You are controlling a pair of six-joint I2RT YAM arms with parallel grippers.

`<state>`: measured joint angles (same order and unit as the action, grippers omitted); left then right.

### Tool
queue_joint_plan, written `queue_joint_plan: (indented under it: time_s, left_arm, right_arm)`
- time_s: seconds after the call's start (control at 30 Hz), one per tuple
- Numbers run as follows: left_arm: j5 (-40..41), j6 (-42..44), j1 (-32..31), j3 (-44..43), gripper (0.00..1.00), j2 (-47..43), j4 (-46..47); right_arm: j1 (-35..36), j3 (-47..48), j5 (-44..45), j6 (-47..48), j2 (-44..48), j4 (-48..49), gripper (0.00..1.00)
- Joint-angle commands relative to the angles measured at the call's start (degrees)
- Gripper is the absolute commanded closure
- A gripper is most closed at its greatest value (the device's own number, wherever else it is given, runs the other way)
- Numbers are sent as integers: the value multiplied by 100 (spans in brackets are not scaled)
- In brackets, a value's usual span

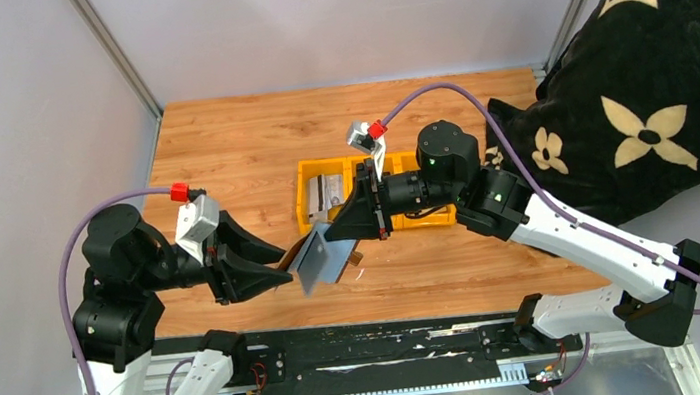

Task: Take the credit cards out of the card holder
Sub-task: Remove the credit card from the card holder.

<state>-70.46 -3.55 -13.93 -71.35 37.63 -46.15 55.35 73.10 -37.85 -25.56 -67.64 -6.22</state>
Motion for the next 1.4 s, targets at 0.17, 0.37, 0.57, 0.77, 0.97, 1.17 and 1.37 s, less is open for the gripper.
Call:
queue_joint_plan:
  time_s: [0.17, 0.37, 0.57, 0.77, 0.97, 1.17, 1.37]
  left_arm:
    - [410, -27, 22, 7, 71, -43, 166]
    - [1793, 132, 22, -63, 83, -93, 158]
    - [2220, 66, 22, -69, 90, -129, 231]
    - [1615, 279, 22, -50, 100, -158, 130]
    - [481, 609, 22, -116, 100, -67, -333]
    - [71, 601, 22, -188, 100, -24, -486]
    - [5, 593, 23, -245, 100, 15, -506]
  right_arm:
    - [45, 70, 17, 7, 176, 81, 100]
    - [45, -36, -232, -67, 255, 382, 100]
    - [46, -167, -286, -122, 337, 578, 100]
    - [37, -201, -273, -2, 339, 395, 100]
    - [-127, -48, -169, 593, 297, -336, 65]
    - [-431, 394, -144, 1320, 295, -1207, 46]
    - [-451, 1099, -263, 2332, 345, -2019, 33]
